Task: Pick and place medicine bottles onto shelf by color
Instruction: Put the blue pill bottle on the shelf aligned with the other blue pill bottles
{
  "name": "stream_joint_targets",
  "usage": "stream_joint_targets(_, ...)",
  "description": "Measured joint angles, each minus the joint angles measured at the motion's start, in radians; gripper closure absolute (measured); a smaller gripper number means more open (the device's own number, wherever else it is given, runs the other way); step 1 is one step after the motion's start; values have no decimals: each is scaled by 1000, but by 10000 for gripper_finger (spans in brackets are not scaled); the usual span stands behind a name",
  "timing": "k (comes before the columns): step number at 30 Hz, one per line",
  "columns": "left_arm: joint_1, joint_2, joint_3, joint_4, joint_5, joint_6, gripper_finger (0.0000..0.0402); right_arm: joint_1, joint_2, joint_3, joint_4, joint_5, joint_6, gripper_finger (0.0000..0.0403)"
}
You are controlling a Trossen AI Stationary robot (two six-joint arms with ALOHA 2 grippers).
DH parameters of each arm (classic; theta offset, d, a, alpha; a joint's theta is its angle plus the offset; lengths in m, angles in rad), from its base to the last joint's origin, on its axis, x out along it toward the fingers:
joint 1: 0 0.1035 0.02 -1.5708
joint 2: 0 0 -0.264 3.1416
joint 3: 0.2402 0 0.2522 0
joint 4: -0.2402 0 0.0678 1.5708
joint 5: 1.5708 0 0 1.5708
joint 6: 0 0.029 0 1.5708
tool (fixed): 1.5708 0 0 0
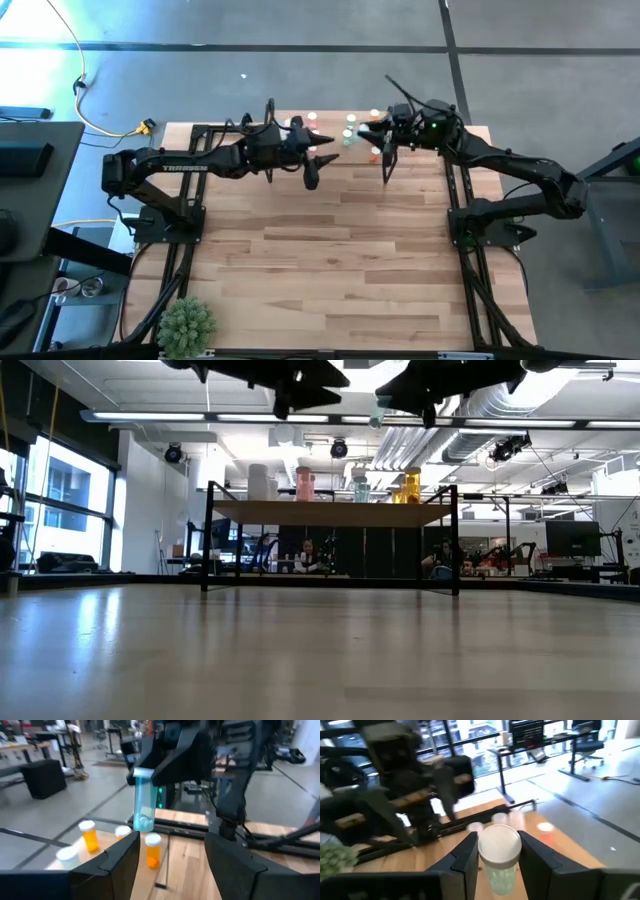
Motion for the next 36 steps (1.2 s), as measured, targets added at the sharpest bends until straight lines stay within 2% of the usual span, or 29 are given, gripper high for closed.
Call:
stream_joint_targets(5,0,-54,0,0,-38,0,188,-46,-1,0,-1,2,-27,299)
stream_joint_targets(14,0,-137,0,0,-106,60,188,-16,68,0,0,6,-70,295)
stream_joint_targets(23,0,-149,0,-6,-130,60,188,83,142,0,-48,199,-131,294)
stream_joint_targets(36,0,-148,0,-49,-127,60,188,144,233,0,-45,337,-121,293)
